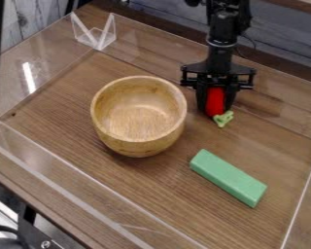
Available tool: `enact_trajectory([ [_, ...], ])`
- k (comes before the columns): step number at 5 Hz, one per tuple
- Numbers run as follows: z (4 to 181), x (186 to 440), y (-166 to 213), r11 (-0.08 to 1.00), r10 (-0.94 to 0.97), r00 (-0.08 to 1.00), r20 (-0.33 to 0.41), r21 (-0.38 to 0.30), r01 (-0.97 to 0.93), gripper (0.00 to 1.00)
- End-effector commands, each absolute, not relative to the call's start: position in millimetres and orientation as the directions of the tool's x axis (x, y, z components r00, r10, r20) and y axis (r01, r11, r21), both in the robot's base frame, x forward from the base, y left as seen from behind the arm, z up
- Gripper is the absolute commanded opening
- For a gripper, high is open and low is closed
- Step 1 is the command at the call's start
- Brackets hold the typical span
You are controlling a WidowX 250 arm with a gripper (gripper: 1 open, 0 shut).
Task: Move the red object to the left side of the table
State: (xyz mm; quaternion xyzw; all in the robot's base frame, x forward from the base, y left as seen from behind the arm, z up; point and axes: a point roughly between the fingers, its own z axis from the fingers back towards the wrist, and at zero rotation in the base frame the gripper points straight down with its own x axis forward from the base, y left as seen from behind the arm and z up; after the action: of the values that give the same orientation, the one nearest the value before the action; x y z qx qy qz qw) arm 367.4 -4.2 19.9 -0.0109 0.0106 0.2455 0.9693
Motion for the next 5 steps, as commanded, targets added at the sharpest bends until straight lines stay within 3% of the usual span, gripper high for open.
enact_trajectory([
  [1, 34.3, 371, -6, 0.880, 0.475, 0.880, 0.023, -0.036, -0.474, 0.00],
  [2, 64.9, 371, -8, 0.899, 0.435, 0.900, 0.031, -0.070, -0.432, 0.00],
  [5, 123.6, 367, 7, 0.894, 0.433, 0.898, 0.074, -0.166, -0.417, 0.00],
])
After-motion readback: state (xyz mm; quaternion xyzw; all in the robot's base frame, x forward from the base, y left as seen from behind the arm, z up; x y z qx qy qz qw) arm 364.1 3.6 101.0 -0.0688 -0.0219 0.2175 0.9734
